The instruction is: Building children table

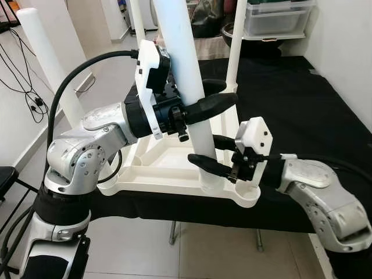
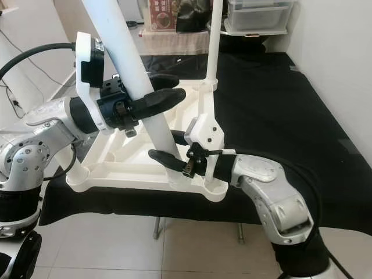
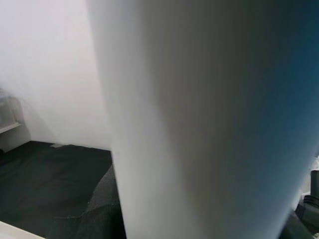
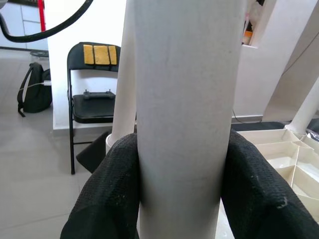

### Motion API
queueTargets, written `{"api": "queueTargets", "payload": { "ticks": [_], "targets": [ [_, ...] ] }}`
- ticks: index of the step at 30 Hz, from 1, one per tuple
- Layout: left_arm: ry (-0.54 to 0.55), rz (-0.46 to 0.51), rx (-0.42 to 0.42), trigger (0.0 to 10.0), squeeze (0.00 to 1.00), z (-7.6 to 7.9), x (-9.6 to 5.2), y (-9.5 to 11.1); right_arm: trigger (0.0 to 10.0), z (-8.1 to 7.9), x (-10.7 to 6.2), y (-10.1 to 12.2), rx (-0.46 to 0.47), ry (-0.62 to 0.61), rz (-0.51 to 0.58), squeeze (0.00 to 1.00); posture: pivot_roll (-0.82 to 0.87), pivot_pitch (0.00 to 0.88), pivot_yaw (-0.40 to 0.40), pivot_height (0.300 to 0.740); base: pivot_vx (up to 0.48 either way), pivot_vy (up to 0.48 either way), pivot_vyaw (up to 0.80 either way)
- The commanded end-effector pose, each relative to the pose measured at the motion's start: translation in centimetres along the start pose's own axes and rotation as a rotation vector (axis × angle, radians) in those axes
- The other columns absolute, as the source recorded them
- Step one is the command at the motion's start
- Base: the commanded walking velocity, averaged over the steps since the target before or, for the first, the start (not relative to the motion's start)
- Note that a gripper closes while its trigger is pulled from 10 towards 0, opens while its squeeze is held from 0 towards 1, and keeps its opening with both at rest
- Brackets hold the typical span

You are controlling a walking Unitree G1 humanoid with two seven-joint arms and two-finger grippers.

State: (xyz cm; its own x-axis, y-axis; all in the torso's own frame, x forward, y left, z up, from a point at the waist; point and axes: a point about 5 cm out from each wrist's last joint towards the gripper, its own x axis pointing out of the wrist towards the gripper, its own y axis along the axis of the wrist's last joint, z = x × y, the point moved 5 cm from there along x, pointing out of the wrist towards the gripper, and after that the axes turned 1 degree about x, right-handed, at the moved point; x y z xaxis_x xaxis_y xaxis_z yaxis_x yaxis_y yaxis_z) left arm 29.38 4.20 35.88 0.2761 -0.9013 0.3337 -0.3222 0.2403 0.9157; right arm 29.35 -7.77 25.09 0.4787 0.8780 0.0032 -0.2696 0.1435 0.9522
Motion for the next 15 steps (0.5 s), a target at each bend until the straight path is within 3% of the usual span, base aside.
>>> {"api": "queueTargets", "payload": {
  "ticks": [1,7,8,15],
  "targets": [
    [0.086,0.006,0.059,0.0,0.00,-1.6,-0.8,0.9,10.0,-0.6,0.4,-0.1,0.009,0.024,-0.002,0.00,-0.09,0.076,0.050,0.740,0.000,0.000,0.00],
    [0.052,0.023,0.042,0.0,0.00,-1.3,-0.7,1.1,10.0,0.1,1.1,-0.5,0.063,-0.053,0.004,0.00,-0.09,0.080,0.052,0.740,0.000,0.000,0.00],
    [0.039,0.027,0.035,0.0,0.00,-1.2,-0.7,1.2,10.0,0.2,1.4,-0.6,0.091,-0.069,0.008,1.00,-0.09,0.080,0.052,0.740,0.000,0.000,0.00],
    [-0.023,0.023,0.004,0.0,0.00,-0.4,-0.4,1.0,10.0,-0.4,3.1,-2.1,0.147,-0.099,-0.039,1.00,-0.08,0.079,0.055,0.740,0.000,0.000,0.00]
  ]
}}
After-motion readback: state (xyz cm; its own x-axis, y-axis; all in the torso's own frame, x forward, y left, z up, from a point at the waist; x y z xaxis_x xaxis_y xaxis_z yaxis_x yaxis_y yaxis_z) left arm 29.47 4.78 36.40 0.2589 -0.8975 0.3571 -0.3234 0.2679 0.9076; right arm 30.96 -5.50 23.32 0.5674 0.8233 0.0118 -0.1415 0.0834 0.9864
